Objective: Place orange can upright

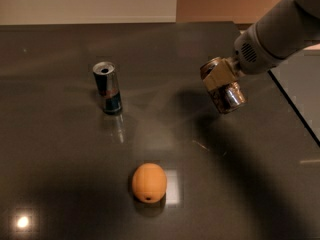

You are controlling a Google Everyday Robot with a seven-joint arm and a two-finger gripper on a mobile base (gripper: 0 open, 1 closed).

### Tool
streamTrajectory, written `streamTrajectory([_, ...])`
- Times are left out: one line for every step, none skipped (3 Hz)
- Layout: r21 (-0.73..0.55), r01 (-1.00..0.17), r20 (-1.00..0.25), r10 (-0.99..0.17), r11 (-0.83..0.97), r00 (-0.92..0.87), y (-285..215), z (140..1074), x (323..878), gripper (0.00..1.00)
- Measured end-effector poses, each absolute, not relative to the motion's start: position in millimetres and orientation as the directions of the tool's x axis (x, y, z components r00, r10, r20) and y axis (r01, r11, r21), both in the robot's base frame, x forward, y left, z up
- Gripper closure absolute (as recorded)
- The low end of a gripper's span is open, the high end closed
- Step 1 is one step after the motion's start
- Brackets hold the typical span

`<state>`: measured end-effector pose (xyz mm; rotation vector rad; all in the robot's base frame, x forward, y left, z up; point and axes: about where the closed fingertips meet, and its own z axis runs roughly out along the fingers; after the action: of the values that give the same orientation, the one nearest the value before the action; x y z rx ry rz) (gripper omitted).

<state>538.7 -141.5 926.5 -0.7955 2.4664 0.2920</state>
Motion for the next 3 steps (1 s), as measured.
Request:
streamTrajectory([0.078,-0.634,-0.691,-0.417,0.769,-0.591,-138,931,536,1.00])
streamTrajectory([0.119,-0.658,-0.826,-0.294,0.744,-0.481,-136,942,547,1.00])
streamTrajectory([0.161,-0.706,-0.916,-0.163,0.689,-0.367,-134,955,552,1.00])
